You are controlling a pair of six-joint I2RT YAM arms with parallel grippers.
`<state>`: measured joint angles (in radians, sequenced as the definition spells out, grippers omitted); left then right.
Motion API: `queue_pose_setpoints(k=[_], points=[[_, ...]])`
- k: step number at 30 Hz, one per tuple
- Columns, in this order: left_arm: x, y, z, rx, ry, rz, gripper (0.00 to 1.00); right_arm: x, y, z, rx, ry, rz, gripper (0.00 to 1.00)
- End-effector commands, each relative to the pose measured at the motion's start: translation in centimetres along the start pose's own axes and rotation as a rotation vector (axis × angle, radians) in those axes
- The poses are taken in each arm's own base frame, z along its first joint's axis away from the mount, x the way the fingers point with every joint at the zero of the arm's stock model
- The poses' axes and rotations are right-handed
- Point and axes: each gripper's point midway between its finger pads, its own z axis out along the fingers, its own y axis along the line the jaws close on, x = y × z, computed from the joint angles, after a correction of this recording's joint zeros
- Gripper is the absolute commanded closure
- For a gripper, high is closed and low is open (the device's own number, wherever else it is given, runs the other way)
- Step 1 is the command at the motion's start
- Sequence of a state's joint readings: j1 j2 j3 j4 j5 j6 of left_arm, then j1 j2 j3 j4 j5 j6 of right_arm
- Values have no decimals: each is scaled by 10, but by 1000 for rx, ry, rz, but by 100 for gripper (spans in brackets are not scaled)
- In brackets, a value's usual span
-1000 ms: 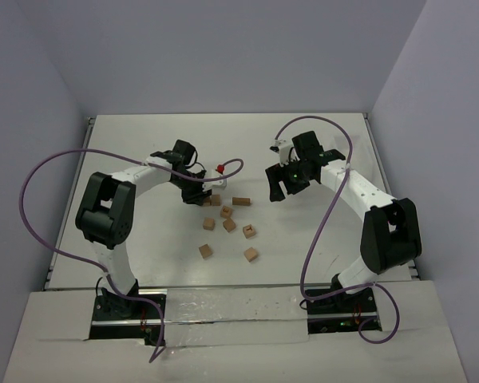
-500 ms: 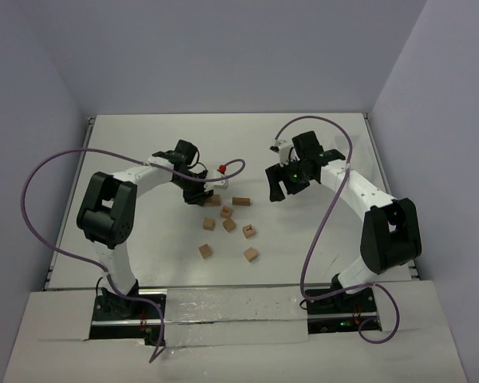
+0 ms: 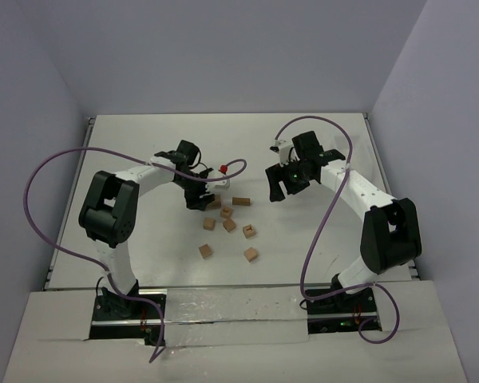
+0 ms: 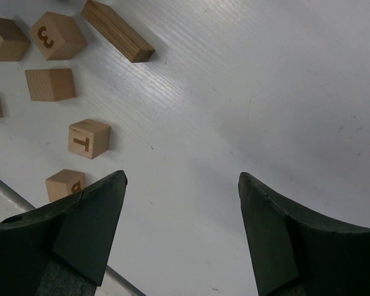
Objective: Build the wood block tower
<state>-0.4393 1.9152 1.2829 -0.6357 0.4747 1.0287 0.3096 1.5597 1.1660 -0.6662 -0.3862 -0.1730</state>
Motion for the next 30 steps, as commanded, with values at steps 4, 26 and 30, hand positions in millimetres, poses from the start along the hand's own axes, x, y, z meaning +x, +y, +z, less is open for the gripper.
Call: queue_pose_setpoints(k=[4, 26, 30], points=[[-21, 13, -7, -32, -50, 40, 13, -5, 1, 1, -10, -16, -11, 19], [-34, 22, -220, -534, -434, -289, 1, -18, 49, -7, 0, -26, -221, 24], [-25, 4, -240, -622, -558, -503, 1, -26, 79, 9, -27, -18, -308, 38]])
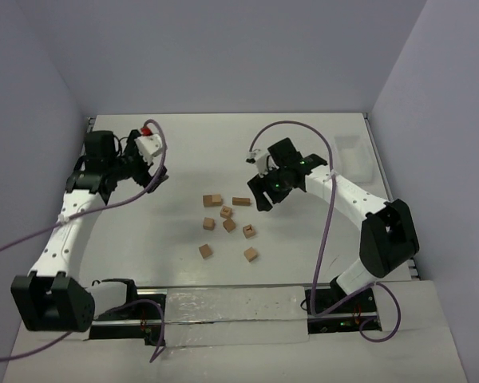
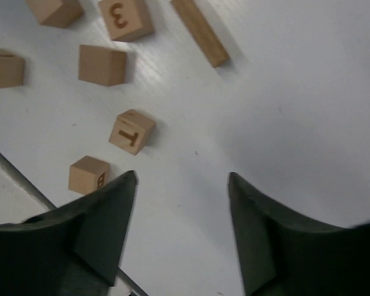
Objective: Build the wood block tower
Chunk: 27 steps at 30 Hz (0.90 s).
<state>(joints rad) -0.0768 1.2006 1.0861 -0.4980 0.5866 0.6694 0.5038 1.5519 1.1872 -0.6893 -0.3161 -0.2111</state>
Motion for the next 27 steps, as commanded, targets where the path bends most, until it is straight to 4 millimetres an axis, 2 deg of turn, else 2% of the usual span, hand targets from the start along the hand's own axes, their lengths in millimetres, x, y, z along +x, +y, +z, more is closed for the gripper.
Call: queue_pose_setpoints(k=[1, 4, 8, 13, 19, 27], points=[[-9, -8, -12, -53, -110, -315, 1, -42, 24, -1, 5, -72, -126, 41], [-8, -16, -24, -49, -146, -413, 1, -51, 35, 12, -16, -52, -174, 47], [-6, -18, -41, -23, -188, -447, 1, -70, 51, 26, -47, -48, -243, 49], [0, -11, -41, -10, -193, -483, 1, -77, 67, 51, -78, -6, -298, 50], [8, -9, -32, 7, -187, -512, 1, -72, 73, 72, -75, 49, -330, 52], [13, -6, -28, 12, -168, -513, 1, -63, 75, 89, -72, 103, -354, 51]])
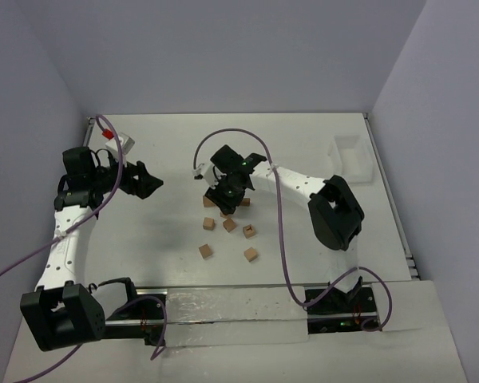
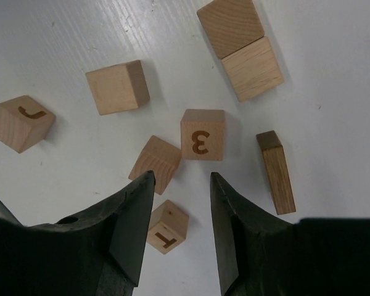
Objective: Build the wood block tower
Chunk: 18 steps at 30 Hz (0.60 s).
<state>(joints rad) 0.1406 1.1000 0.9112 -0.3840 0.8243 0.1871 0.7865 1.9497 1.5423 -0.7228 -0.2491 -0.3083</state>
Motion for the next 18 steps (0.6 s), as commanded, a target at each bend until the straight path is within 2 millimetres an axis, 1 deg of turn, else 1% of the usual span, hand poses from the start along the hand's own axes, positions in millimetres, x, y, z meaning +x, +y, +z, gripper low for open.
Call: queue_pose_setpoints(k=[1, 9, 12, 18], points=[[-13, 0, 0, 22, -39, 34, 1, -13, -4, 0, 20, -11, -32, 50], [-10, 0, 1, 27, -37, 37, 1, -13, -10, 11, 34, 10, -43, 45], [-10, -1, 1, 29, -36, 39, 1, -14, -13, 15, 42, 16, -47, 40], [-10, -1, 1, 30, -38, 41, 1, -10, -14, 21, 40, 33, -59, 38]])
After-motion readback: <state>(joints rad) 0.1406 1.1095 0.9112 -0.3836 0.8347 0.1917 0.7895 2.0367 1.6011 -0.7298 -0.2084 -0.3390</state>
